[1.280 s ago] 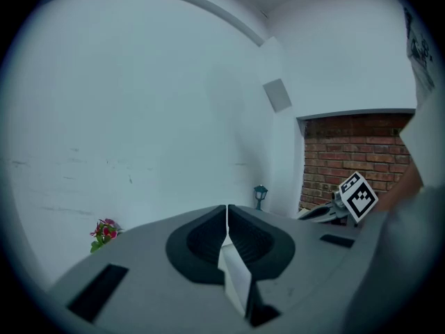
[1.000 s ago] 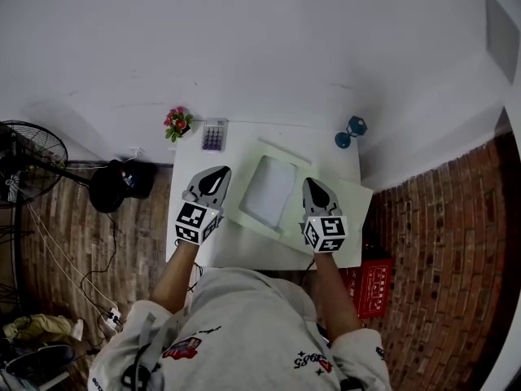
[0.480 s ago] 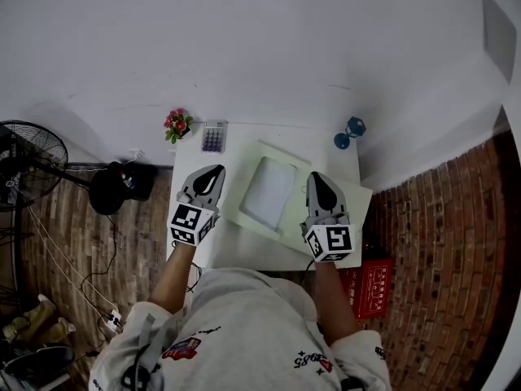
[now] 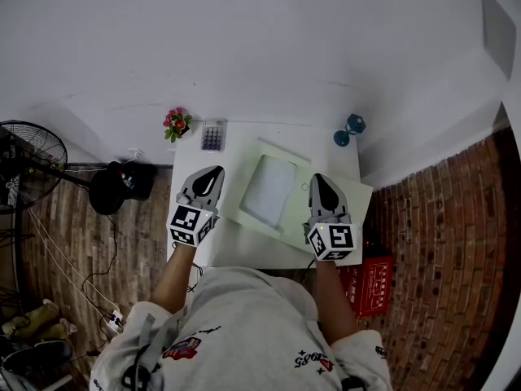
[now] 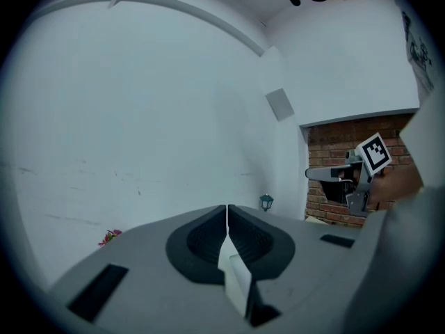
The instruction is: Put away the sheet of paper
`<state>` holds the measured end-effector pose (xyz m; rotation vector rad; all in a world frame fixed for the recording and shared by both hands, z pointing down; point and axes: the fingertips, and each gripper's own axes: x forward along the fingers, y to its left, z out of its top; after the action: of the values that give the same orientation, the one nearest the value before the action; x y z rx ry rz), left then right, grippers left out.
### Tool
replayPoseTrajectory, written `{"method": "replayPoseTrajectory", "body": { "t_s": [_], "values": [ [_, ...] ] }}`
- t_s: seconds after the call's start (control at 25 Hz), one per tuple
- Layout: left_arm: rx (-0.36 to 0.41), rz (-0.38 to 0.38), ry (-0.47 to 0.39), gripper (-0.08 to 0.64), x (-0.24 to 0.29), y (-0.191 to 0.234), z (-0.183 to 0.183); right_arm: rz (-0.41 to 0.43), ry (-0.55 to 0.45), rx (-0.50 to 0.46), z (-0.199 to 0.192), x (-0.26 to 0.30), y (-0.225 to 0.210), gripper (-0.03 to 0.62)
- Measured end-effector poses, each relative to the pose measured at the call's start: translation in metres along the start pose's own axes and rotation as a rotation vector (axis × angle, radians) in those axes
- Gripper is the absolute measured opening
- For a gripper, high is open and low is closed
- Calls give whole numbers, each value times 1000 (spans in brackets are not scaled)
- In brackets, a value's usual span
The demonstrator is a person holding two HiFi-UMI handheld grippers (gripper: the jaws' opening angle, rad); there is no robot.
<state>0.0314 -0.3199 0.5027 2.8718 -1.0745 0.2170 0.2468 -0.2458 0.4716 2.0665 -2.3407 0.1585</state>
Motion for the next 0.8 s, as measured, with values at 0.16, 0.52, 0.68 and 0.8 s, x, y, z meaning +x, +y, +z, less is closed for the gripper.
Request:
{"method": "replayPoseTrajectory", "body": {
  "t_s": [0.16, 0.52, 0.68, 0.8],
  "values": [
    [-4, -1, 3, 26, -1, 0, -2, -11, 8, 1, -3, -2, -3, 2],
    [-11, -4, 25, 26, -2, 0, -8, -13, 19, -15, -6, -4, -1, -3],
    [-13, -2, 30, 26, -4, 0, -9, -13, 22, -20, -8, -5, 0, -3],
    [-16, -2, 28, 26, -3, 0, -12, -14, 24, -20, -9, -6, 0, -3]
  ]
}}
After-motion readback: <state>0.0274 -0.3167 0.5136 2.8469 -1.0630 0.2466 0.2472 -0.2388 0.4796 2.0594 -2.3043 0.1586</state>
